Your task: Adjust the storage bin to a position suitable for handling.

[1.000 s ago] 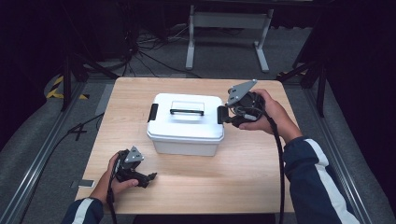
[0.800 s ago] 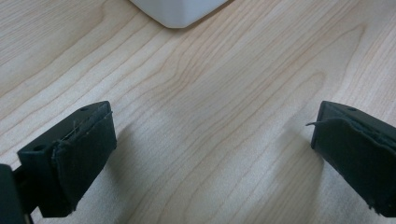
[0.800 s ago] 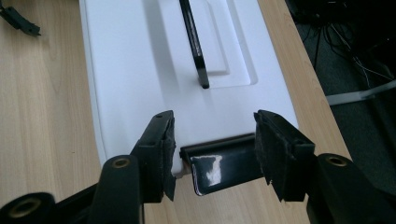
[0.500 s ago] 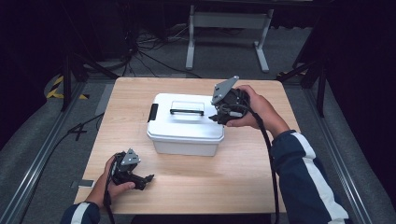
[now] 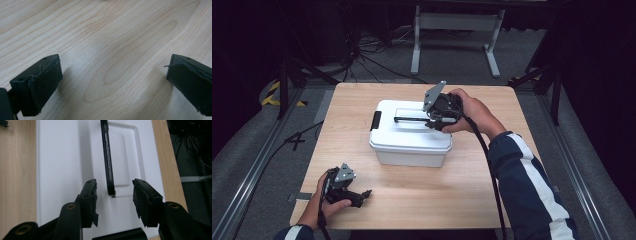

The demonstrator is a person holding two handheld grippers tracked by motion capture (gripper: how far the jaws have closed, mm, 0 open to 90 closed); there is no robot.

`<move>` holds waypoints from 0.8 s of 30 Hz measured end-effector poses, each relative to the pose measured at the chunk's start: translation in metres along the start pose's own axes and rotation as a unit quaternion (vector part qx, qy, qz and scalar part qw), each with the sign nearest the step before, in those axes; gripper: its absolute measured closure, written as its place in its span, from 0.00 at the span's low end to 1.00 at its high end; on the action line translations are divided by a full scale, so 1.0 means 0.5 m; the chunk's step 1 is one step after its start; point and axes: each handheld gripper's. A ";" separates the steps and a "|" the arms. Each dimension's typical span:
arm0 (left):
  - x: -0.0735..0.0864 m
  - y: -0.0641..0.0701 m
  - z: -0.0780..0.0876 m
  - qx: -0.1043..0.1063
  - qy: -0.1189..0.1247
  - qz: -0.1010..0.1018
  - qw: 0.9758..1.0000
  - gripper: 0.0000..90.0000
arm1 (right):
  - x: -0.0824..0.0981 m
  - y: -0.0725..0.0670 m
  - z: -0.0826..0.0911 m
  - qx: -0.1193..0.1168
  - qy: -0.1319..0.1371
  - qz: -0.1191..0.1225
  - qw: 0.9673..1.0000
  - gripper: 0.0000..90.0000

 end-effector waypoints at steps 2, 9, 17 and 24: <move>0.002 0.000 0.003 -0.006 -0.002 -0.006 1.000 0.01 | -0.006 0.001 -0.007 -0.007 -0.006 0.006 1.000 0.63; 0.011 0.009 0.010 -0.013 0.001 0.009 1.000 0.01 | -0.028 0.003 -0.034 -0.016 -0.021 0.013 1.000 0.71; 0.014 0.010 0.013 -0.015 0.002 0.007 1.000 0.01 | -0.042 -0.003 -0.059 -0.015 -0.031 0.017 0.999 0.85; 0.014 0.009 0.013 -0.013 0.001 0.005 1.000 0.01 | -0.049 -0.009 -0.056 -0.001 -0.023 0.026 0.999 0.93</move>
Point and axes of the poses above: each handheld gripper's, and its own axes: z roughly backward along the jaws, x roughly out of its underside, y roughly to its right, and after that the axes turned 9 degrees about -z, right-handed
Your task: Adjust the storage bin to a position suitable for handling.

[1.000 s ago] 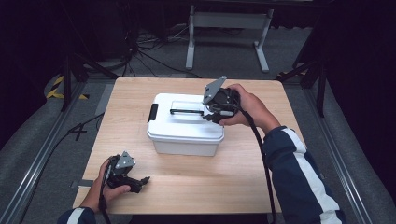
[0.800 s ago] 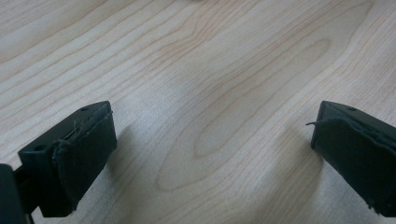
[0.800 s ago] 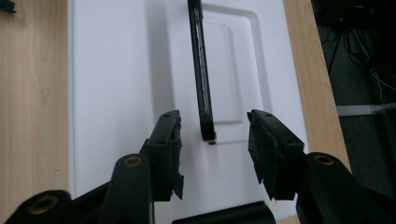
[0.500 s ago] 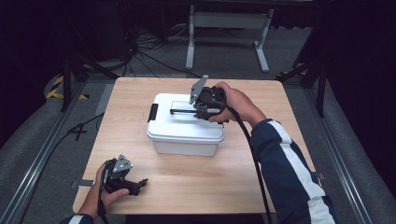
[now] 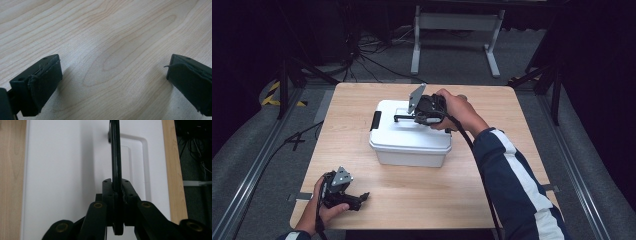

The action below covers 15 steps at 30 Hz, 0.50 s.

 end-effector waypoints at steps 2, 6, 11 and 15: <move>0.000 0.000 0.000 0.000 0.000 0.001 1.000 0.01 | 0.000 0.003 0.000 -0.002 0.004 0.003 1.000 0.93; 0.000 0.000 0.000 0.000 0.000 0.000 1.000 0.01 | 0.001 0.003 0.002 -0.004 0.011 -0.001 1.000 0.93; 0.000 0.000 0.000 0.001 0.000 0.001 1.000 0.01 | -0.001 0.002 0.007 -0.001 0.020 0.001 1.000 0.93; 0.000 0.000 0.000 0.001 0.000 0.000 1.000 0.01 | 0.002 0.003 0.011 0.000 0.029 -0.003 1.000 0.93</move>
Point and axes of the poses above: each handheld gripper's, and its own axes: z roughly backward along the jaws, x roughly out of its underside, y roughly to its right, and after that the axes turned 9 degrees about -z, right-handed
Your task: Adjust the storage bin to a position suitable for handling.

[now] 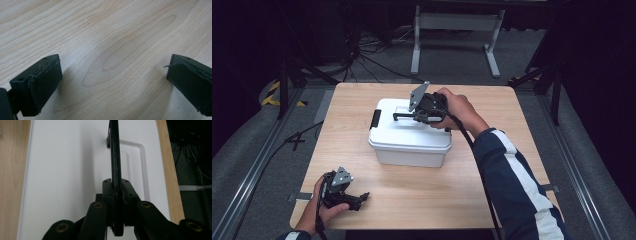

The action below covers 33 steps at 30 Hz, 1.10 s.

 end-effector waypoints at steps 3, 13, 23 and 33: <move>0.000 0.000 0.000 0.000 0.000 0.000 1.000 0.01 | 0.000 0.002 0.004 0.001 0.013 0.004 1.000 0.94; 0.000 0.000 0.000 0.004 0.000 -0.001 1.000 0.01 | -0.002 0.000 0.021 0.008 0.027 0.003 1.000 0.94; 0.000 0.000 0.000 0.002 -0.001 -0.001 1.000 0.01 | 0.007 0.001 0.038 0.011 0.039 -0.001 0.999 0.94; 0.000 -0.001 -0.001 0.004 0.000 -0.002 1.000 0.01 | 0.016 -0.003 0.058 0.015 0.046 0.000 0.999 0.94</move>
Point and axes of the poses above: each handheld gripper's, and its own axes: z roughly backward along the jaws, x roughly out of its underside, y roughly to its right, and after that the axes turned 9 degrees about -z, right-handed
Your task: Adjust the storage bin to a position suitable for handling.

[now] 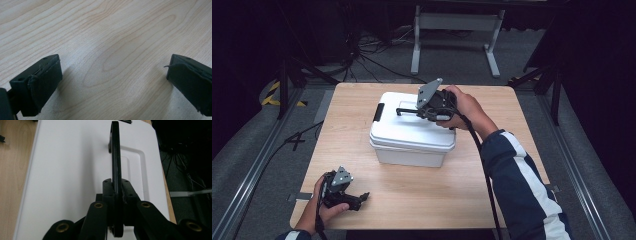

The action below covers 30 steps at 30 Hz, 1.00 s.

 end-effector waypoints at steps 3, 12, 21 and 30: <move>0.000 -0.001 0.000 0.000 -0.001 -0.002 1.000 0.01 | 0.002 0.000 0.005 0.002 0.002 0.000 1.000 0.94; -0.001 -0.002 0.000 0.002 -0.003 -0.004 1.000 0.00 | 0.021 -0.001 0.035 0.005 0.008 0.002 1.000 0.94; -0.001 -0.003 -0.002 0.008 -0.001 -0.003 1.000 0.00 | 0.058 0.000 0.078 0.017 0.007 -0.004 1.000 0.94; -0.002 -0.003 -0.002 0.011 0.000 -0.002 1.000 0.00 | 0.099 0.005 0.118 0.034 0.014 -0.018 0.999 0.94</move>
Point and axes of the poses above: each handheld gripper's, and its own axes: z roughly backward along the jaws, x roughly out of its underside, y roughly to its right, and after that the axes turned 9 degrees about -z, right-handed
